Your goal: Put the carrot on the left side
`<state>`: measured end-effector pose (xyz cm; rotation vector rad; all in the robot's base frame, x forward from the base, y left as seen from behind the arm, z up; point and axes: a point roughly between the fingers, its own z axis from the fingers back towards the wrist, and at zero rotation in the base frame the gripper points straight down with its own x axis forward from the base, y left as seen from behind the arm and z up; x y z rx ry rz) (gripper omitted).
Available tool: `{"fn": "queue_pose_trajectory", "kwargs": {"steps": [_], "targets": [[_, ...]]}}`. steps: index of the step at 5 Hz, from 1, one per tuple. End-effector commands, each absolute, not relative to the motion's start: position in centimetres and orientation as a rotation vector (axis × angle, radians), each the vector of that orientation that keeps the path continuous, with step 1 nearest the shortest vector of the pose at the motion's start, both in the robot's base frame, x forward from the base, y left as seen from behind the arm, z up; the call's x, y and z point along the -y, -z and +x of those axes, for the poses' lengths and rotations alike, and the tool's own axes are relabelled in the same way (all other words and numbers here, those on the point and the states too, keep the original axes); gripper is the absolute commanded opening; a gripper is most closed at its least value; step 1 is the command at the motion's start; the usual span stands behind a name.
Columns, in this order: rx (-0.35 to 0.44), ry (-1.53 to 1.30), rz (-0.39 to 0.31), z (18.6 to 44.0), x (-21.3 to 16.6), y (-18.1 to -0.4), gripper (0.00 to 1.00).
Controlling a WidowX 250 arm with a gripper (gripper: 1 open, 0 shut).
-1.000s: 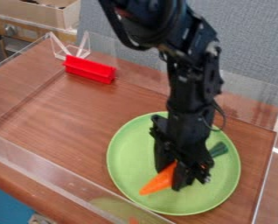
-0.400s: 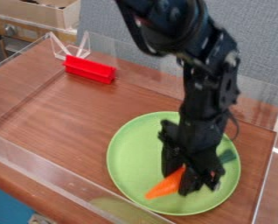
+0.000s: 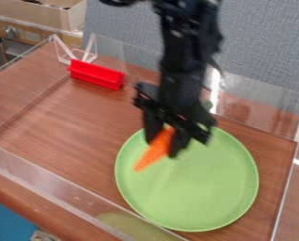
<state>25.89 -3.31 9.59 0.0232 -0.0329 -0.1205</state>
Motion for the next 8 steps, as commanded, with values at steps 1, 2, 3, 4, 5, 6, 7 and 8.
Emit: {"fn": "queue_pose_trajectory", "kwargs": {"steps": [1, 2, 3, 4, 5, 6, 7, 8], "targets": [[0.096, -0.051, 0.033, 26.9, -0.1, -10.7, 0.00], [0.085, -0.211, 0.041, 27.2, -3.8, -9.5, 0.00], [0.075, -0.325, 0.040, 27.5, -8.0, -9.2, 0.00], [0.060, -0.392, 0.041, 27.9, -9.7, -8.6, 0.00], [0.050, -0.378, 0.039, 29.2, -10.4, -7.8, 0.00], [0.040, -0.364, 0.031, 30.5, -10.9, -7.1, 0.00], [0.028, -0.351, 0.030, 31.2, -11.6, -6.7, 0.00], [0.012, -0.372, 0.031, 30.9, -12.0, -6.6, 1.00]]}}
